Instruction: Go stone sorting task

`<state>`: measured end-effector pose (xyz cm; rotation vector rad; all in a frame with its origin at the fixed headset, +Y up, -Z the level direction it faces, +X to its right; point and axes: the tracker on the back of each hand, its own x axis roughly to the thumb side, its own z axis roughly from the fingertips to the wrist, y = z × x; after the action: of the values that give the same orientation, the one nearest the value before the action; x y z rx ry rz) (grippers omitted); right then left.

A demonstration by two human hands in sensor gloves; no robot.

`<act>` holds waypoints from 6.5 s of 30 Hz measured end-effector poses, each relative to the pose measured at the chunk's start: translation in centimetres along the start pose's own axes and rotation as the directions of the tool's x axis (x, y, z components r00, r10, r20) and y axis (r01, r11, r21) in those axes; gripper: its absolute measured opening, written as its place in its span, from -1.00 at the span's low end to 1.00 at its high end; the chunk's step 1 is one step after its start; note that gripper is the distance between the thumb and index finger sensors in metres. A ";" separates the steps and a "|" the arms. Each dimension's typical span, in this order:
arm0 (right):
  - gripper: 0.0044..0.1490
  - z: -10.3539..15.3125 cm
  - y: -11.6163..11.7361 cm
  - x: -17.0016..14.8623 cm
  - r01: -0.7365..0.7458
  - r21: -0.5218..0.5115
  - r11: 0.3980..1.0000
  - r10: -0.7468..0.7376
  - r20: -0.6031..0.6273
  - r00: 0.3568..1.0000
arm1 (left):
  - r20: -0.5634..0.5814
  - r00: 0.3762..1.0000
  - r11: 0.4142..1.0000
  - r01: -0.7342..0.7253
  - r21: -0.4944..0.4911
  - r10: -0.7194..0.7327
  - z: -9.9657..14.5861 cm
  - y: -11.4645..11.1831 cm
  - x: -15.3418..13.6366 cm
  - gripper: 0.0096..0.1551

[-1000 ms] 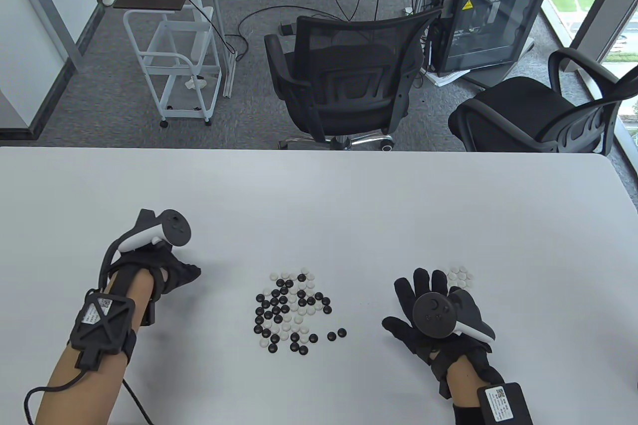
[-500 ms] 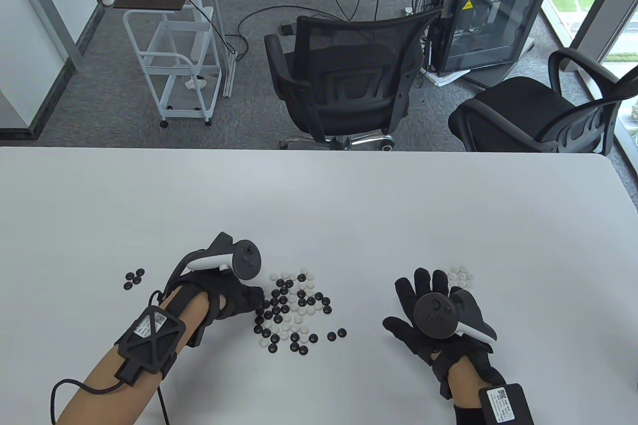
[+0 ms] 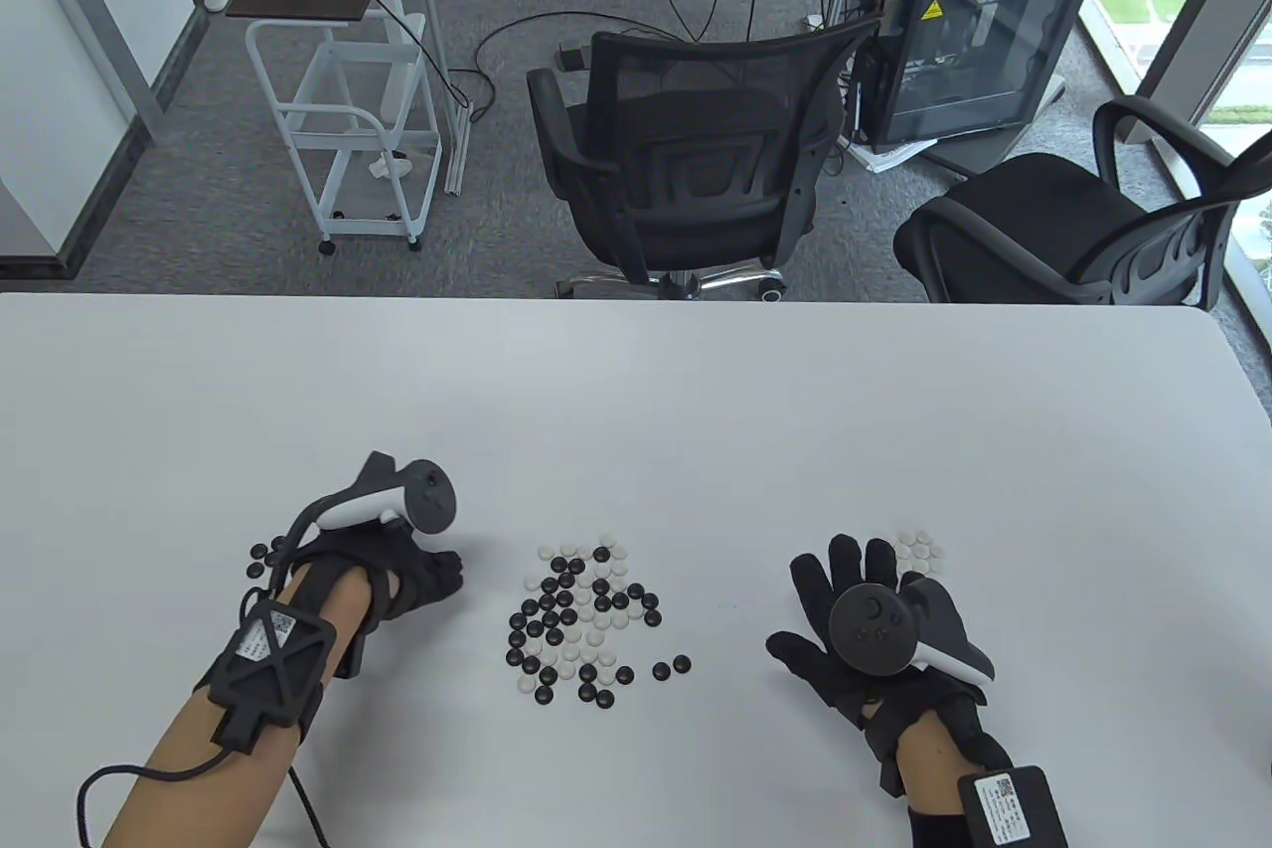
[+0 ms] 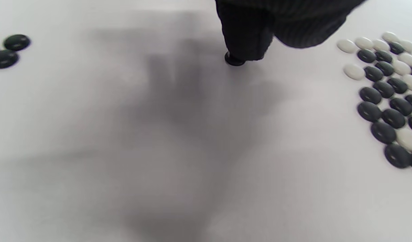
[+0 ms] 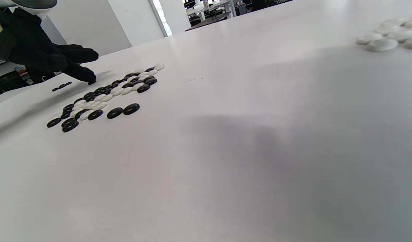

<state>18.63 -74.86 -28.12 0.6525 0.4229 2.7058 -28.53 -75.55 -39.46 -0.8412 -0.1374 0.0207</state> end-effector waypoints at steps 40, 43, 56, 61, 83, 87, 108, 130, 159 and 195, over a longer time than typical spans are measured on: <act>0.13 -0.4 0.3 -0.1 0.003 0.022 1.000 -0.003 -0.011 1.000 | 0.180 0.967 0.983 0.175 0.054 -0.182 3.8 0.3 5.8 -0.32; 0.13 -0.3 0.2 -0.1 0.004 0.016 1.000 -0.003 -0.008 1.000 | 0.251 0.951 0.983 0.179 0.042 -0.183 3.2 -0.4 7.8 -0.32; 0.13 -0.2 0.2 -0.2 0.004 0.012 1.000 -0.003 -0.008 1.000 | 0.242 0.941 0.971 0.239 0.020 -0.236 0.5 -2.7 9.0 -0.30; 0.13 -0.1 0.1 -0.2 0.004 0.012 1.000 -0.004 -0.008 1.000 | 0.143 0.966 0.977 0.211 0.030 -0.213 1.3 -2.7 5.2 -0.31; 0.13 -0.2 0.2 -0.3 0.001 0.030 1.000 0.000 -0.017 1.000 | -0.151 0.935 0.946 -0.309 0.100 0.322 4.9 -5.7 -15.4 -0.28; 0.13 -0.2 0.2 -0.2 0.003 0.025 1.000 -0.003 -0.017 1.000 | -0.158 0.923 0.936 -0.338 0.103 0.350 4.7 -5.3 -15.7 -0.27; 0.13 0.2 -0.3 0.2 -0.044 -0.087 0.995 0.045 0.018 0.999 | 0.197 0.968 0.987 0.141 0.078 -0.154 5.3 -0.7 4.8 -0.33; 0.15 0.5 -0.5 -0.2 -0.025 -0.064 0.998 0.025 -0.005 1.000 | 0.073 0.979 0.981 0.191 -0.013 -0.190 3.0 -3.9 1.6 -0.33; 0.15 0.4 -0.5 -0.2 -0.004 -0.036 0.999 0.003 -0.007 1.000 | -0.212 0.959 0.981 -0.179 0.073 0.191 4.4 -1.8 -11.2 -0.23; 0.15 0.6 -0.5 -0.3 -0.002 -0.024 1.000 0.002 -0.013 1.000 | 0.234 0.946 0.973 0.232 0.001 -0.226 2.4 -4.8 7.8 -0.27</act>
<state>19.30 -74.45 -27.94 0.6301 0.3921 2.7142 -21.28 -76.42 -33.42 -0.8436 -0.4568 -0.1022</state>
